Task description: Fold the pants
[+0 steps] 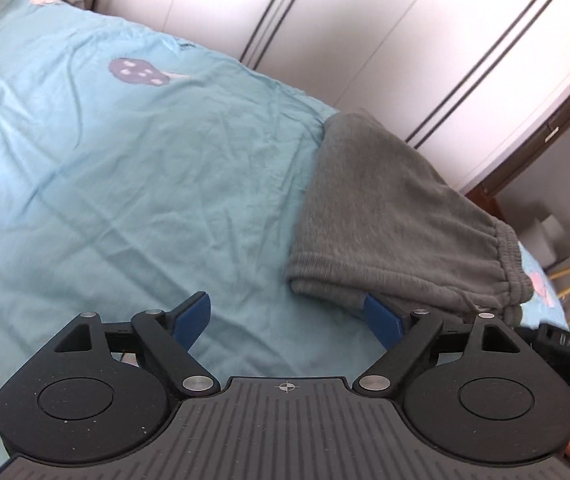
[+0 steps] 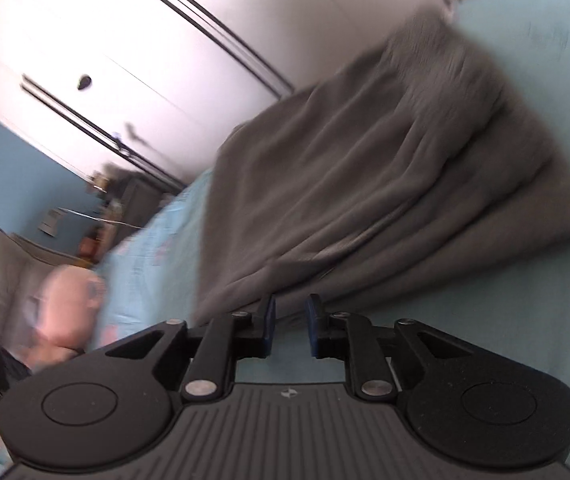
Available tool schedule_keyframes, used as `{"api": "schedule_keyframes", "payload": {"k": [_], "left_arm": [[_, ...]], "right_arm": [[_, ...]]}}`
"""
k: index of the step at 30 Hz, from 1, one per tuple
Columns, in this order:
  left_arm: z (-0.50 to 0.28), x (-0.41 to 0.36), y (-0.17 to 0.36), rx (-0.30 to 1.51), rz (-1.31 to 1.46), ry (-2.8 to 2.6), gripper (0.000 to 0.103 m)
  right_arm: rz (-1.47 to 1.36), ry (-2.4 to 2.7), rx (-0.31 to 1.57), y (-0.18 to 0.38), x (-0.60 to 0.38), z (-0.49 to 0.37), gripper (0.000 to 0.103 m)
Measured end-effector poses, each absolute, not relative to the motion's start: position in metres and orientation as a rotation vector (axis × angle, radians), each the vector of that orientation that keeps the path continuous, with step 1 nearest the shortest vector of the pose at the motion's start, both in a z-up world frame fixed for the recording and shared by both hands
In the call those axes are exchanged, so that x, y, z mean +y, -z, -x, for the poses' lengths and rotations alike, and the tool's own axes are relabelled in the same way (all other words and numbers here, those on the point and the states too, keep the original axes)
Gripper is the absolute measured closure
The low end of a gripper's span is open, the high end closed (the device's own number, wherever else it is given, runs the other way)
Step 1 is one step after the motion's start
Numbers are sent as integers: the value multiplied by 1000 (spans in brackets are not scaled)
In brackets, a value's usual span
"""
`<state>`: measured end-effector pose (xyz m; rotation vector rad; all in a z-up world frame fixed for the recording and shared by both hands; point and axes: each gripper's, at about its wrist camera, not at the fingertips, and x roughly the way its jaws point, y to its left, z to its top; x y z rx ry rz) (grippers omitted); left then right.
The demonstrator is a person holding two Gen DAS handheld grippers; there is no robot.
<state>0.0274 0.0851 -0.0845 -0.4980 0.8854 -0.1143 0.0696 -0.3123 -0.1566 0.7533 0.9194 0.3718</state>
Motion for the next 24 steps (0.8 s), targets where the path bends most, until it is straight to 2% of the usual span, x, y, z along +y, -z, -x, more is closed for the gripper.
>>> {"api": "schedule_keyframes", "payload": {"k": [2, 3, 9, 18, 21, 24], "left_arm": [[-13, 88, 83, 879, 513, 83, 14], [-9, 90, 84, 882, 518, 73, 14], [14, 107, 75, 891, 486, -9, 14], [39, 136, 71, 905, 551, -47, 13], [40, 137, 71, 906, 557, -49, 13], [38, 135, 73, 917, 559, -44, 13]], "right_arm": [[-830, -415, 912, 164, -304, -70, 50], [-837, -414, 903, 167, -299, -70, 47], [-890, -452, 905, 175, -271, -79, 47], [-800, -406, 968, 181, -236, -90, 45], [-720, -364, 920, 176, -237, -86, 45], [-792, -333, 911, 179, -248, -91, 45]]}}
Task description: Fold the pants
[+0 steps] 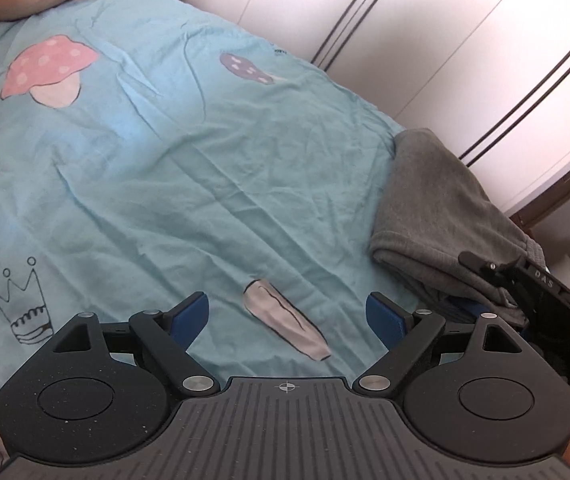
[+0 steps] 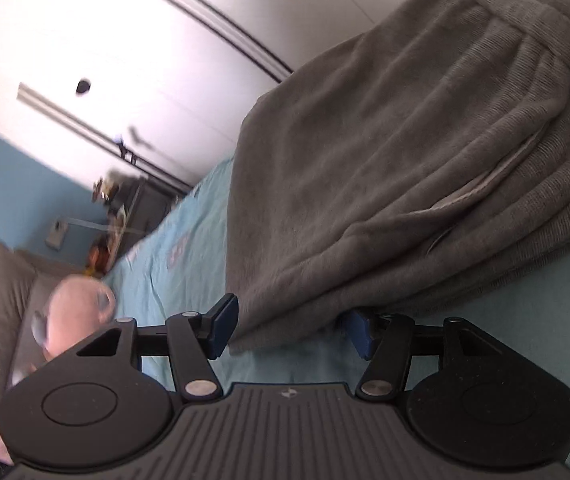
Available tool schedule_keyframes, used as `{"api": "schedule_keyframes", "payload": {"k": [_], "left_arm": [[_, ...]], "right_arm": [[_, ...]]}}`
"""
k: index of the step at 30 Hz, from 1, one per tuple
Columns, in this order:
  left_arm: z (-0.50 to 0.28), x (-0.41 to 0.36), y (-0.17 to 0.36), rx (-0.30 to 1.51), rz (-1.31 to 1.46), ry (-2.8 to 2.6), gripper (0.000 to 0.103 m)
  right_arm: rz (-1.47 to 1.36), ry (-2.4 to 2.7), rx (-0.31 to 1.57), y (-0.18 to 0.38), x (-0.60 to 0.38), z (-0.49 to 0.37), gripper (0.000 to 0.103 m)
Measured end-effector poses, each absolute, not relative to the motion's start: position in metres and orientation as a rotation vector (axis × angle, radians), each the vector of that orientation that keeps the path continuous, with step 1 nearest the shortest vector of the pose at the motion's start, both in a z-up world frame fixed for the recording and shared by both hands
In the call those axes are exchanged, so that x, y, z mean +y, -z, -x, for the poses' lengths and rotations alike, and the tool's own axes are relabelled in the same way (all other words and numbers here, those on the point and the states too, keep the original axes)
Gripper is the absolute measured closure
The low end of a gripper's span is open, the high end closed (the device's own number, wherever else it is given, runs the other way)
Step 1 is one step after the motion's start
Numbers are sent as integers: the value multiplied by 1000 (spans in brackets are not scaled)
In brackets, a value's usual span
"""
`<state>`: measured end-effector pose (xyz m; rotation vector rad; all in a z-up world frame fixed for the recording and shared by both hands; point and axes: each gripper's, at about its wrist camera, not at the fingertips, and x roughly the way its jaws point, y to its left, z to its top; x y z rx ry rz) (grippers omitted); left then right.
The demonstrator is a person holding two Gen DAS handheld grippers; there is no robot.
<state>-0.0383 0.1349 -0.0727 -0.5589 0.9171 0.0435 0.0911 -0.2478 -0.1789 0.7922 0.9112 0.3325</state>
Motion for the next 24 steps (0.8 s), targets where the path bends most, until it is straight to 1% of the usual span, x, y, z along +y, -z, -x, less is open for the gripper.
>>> {"api": "schedule_keyframes", "payload": {"k": [1, 3, 4, 5, 6, 7, 10, 13, 16, 18, 19, 21, 24], "left_arm": [[37, 134, 72, 921, 553, -40, 13], [37, 131, 71, 917, 541, -35, 13], [37, 129, 71, 915, 534, -29, 13], [37, 128, 70, 917, 528, -26, 12], [37, 126, 69, 920, 519, -17, 12], [37, 125, 69, 925, 512, -5, 12], [38, 121, 69, 932, 489, 14, 12], [40, 119, 69, 938, 474, 7, 12], [41, 121, 67, 954, 477, -4, 11], [43, 122, 64, 950, 472, -1, 10], [44, 120, 64, 948, 465, -3, 9], [42, 112, 63, 963, 445, 3, 9], [39, 94, 61, 981, 435, 50, 9]], "right_arm": [[-812, -317, 904, 181, -249, -93, 45], [-841, -323, 885, 184, -246, -96, 39], [-853, -341, 884, 188, -241, -99, 32], [-862, -362, 889, 191, -236, -102, 21], [-854, -375, 889, 193, -229, -104, 15], [-816, -402, 877, 191, -221, -104, 6], [-633, -464, 887, 179, -198, -101, 6], [-654, -535, 888, 175, -196, -99, 6], [-671, -615, 1018, 181, -188, -99, 9], [-639, -596, 1043, 175, -188, -91, 9], [-616, -608, 1018, 166, -192, -87, 9], [-533, -597, 908, 141, -207, -80, 9], [-480, -458, 762, 109, -244, -87, 8]]}}
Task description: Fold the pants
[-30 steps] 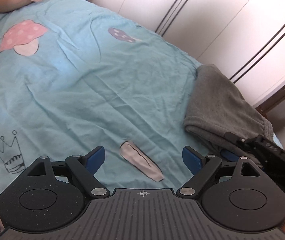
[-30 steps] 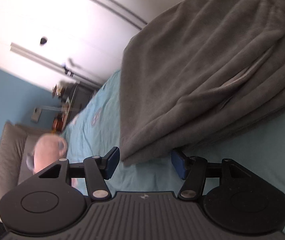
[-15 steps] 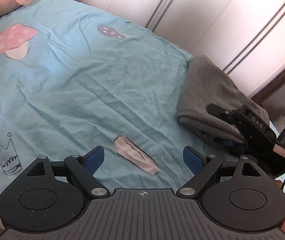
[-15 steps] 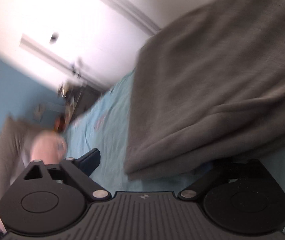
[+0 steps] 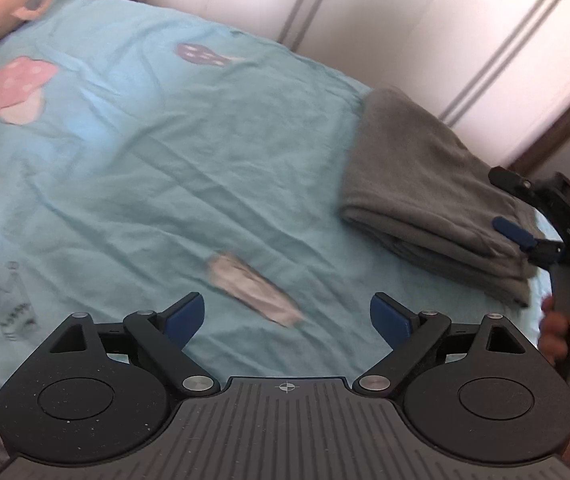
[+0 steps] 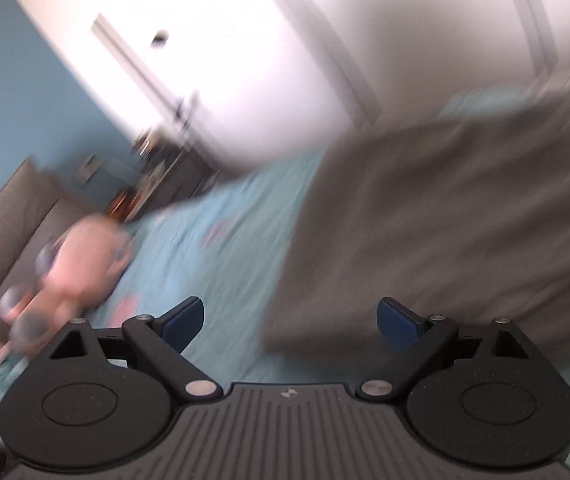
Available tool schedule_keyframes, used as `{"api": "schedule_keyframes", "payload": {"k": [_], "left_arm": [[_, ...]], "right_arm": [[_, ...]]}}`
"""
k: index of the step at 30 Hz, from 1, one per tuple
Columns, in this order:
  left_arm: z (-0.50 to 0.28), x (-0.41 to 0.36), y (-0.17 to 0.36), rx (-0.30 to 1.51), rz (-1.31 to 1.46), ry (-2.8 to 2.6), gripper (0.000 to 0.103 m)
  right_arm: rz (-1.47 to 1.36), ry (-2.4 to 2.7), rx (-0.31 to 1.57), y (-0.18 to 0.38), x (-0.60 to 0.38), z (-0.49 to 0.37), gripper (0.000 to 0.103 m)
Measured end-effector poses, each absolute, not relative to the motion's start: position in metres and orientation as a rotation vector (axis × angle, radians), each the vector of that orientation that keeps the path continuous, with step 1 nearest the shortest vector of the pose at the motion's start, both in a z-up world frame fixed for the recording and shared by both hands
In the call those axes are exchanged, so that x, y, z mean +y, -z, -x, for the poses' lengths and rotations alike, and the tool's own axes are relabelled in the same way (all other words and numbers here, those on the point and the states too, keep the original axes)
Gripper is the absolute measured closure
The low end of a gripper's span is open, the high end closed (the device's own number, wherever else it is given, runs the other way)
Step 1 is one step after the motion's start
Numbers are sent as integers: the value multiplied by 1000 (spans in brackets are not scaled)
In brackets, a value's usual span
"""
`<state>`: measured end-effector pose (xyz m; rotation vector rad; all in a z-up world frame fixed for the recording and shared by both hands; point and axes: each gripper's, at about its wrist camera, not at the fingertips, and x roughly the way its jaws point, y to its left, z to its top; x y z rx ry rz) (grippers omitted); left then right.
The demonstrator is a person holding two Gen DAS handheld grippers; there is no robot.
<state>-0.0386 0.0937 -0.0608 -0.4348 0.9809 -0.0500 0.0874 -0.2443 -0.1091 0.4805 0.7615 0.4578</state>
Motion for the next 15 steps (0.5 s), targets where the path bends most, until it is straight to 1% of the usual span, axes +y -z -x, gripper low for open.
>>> {"api": "schedule_keyframes", "payload": {"k": [1, 3, 5, 6, 7, 8, 10, 11, 13, 15], "left_arm": [[37, 87, 59, 983, 426, 70, 9], [35, 69, 55, 985, 385, 102, 9], [34, 52, 51, 986, 327, 123, 8], [34, 44, 49, 982, 302, 137, 8], [35, 37, 48, 978, 279, 144, 8], [35, 31, 47, 976, 254, 139, 8], [35, 18, 46, 979, 204, 125, 8], [35, 14, 45, 981, 184, 119, 8], [36, 6, 44, 988, 148, 107, 8], [38, 1, 42, 985, 124, 96, 8]], "right_arm": [[-480, -399, 741, 107, -260, -91, 6], [-438, -244, 787, 113, -287, -100, 6], [-435, -160, 861, 129, -316, -101, 15], [-483, -189, 854, 134, -329, -96, 15], [-512, -157, 852, 136, -339, -88, 19], [-529, -149, 850, 138, -344, -84, 20], [-540, -160, 855, 138, -348, -80, 19], [-526, -142, 863, 134, -345, -79, 15], [-471, -120, 864, 124, -339, -77, 14], [-458, -165, 816, 117, -336, -70, 11]]}}
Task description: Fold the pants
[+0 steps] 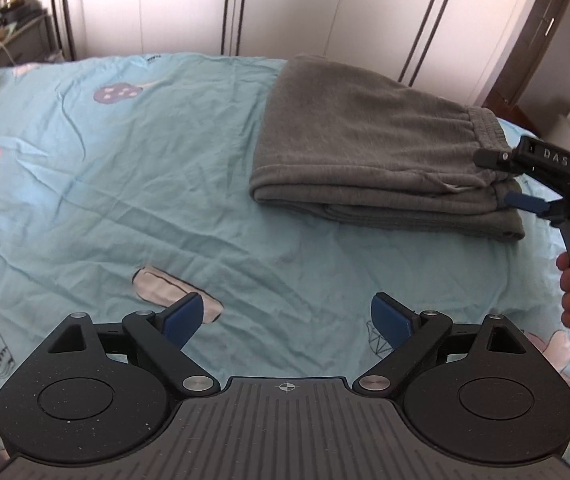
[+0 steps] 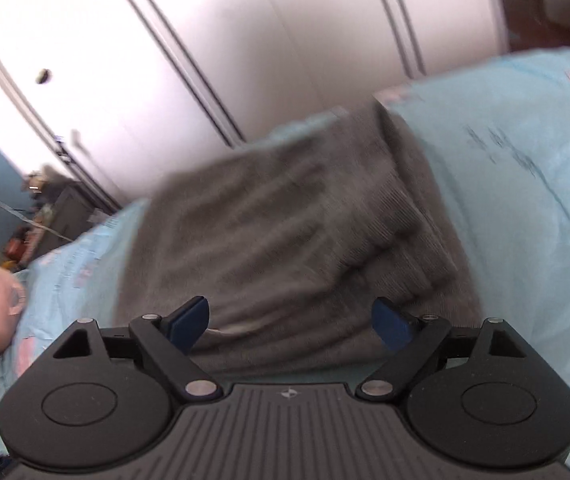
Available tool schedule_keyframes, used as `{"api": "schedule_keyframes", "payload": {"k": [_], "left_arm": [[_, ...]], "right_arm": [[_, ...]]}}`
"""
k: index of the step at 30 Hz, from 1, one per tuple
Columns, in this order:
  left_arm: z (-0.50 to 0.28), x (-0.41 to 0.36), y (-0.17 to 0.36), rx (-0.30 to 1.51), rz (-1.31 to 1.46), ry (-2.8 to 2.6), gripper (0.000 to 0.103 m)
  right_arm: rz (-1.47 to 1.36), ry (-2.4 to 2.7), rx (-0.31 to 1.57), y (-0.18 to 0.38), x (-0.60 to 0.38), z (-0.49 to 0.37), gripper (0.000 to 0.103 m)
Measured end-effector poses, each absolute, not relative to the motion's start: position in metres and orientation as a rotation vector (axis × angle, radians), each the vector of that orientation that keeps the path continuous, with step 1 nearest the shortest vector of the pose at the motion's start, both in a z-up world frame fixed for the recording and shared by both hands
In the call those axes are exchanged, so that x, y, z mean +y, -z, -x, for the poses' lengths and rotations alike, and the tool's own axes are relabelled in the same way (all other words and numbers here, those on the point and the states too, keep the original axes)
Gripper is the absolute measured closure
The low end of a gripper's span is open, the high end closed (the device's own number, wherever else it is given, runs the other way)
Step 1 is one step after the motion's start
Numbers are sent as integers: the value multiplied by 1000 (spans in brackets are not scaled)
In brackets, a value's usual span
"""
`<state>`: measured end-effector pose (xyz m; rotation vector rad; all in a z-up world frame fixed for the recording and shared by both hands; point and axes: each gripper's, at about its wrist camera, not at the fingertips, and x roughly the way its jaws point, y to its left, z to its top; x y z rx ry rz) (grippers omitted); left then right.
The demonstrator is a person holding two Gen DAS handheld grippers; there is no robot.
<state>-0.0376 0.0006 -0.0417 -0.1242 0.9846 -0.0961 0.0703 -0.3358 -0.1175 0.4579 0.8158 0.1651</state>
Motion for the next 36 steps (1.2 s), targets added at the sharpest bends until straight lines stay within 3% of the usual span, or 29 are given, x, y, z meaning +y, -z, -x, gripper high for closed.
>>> {"api": "schedule_keyframes", "payload": {"k": [1, 8, 16, 23, 28, 34, 36], "left_arm": [[39, -2, 41, 983, 114, 92, 8], [43, -10, 44, 1004, 32, 60, 7], [38, -10, 68, 1147, -3, 41, 7], [38, -5, 72, 1195, 107, 35, 7], [41, -5, 61, 1151, -15, 4, 7], [30, 2, 48, 1066, -66, -45, 3], [20, 3, 49, 1081, -56, -62, 3]], "right_arm": [[-454, -172, 801, 116, -336, -70, 6], [-436, 99, 1032, 153, -368, -70, 6], [-350, -26, 1217, 135, -356, -35, 6], [-680, -146, 896, 90, -376, -61, 5], [-852, -262, 846, 100, -374, -107, 6], [-758, -21, 976, 129, -384, -106, 6], [-587, 51, 1059, 119, -376, -99, 6]]}}
